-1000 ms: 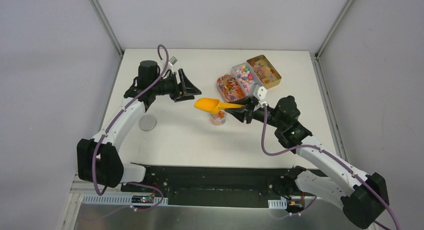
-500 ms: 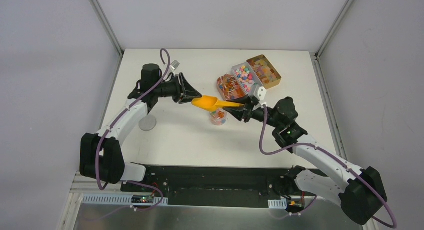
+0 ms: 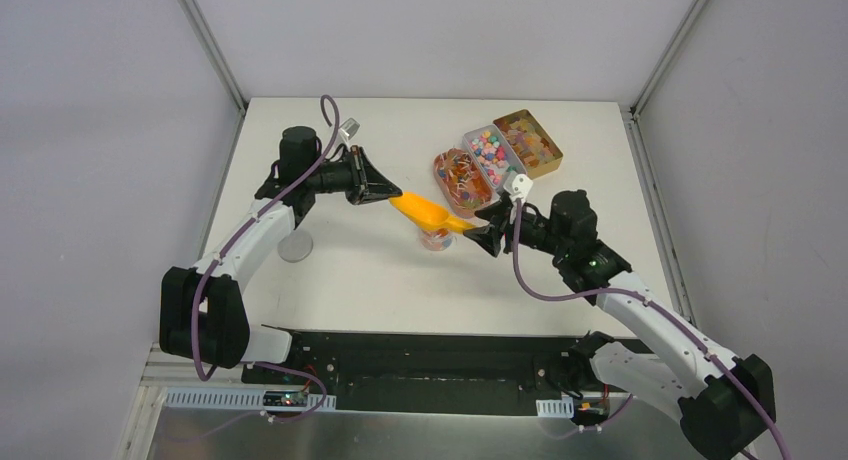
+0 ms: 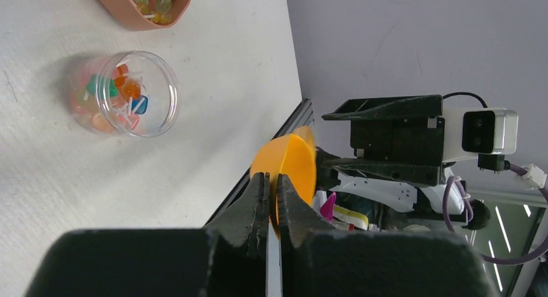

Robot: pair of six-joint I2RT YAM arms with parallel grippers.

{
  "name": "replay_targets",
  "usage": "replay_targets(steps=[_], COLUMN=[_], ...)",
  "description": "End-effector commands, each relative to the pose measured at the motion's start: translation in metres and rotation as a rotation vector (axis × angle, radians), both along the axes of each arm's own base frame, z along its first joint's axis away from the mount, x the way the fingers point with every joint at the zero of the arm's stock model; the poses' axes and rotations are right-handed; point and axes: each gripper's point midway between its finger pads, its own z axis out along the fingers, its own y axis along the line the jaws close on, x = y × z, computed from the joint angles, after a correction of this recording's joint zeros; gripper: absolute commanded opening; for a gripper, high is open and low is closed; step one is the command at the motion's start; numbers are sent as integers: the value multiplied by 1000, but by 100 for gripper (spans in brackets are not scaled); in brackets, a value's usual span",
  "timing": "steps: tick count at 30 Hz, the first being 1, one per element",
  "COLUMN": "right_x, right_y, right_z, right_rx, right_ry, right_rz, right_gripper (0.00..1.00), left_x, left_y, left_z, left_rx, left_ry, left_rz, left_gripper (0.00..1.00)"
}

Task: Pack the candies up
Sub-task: Adjust the spatula.

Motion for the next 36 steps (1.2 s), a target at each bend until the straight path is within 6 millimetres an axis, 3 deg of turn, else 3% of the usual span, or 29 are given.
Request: replay_targets(steps=[1, 5, 12, 23, 26, 30, 35, 36], right_x=[-5, -7, -8, -10, -8, -1, -1, -3], right_y=[-7, -3, 10, 11, 11, 9, 7, 5], right_z=[15, 18, 0, -15, -14, -9, 5, 4], right_rx=[-93, -108, -136, -176, -168, -154, -154, -175], right_ry=[0, 63, 176, 195, 186, 169, 174, 191], right_rz=[32, 47, 117, 152, 141, 99, 87, 86], right_gripper=[53, 57, 65, 50, 38, 2, 0, 0], left_x=[-7, -5, -3, -1, 0, -1, 6, 7], left_y=[-1, 0, 0, 0, -1, -1, 6, 9], left_z=[13, 8, 0, -1, -1, -2, 1, 2], left_rx=[-32, -13, 0, 5, -3, -7, 16, 31], left_ry=[-54, -92, -102, -98, -93, -74, -95, -103], left_rz=[-39, -46, -67, -70, -67, -62, -33, -28], left_gripper=[0, 0, 0, 0, 0, 0, 49, 63])
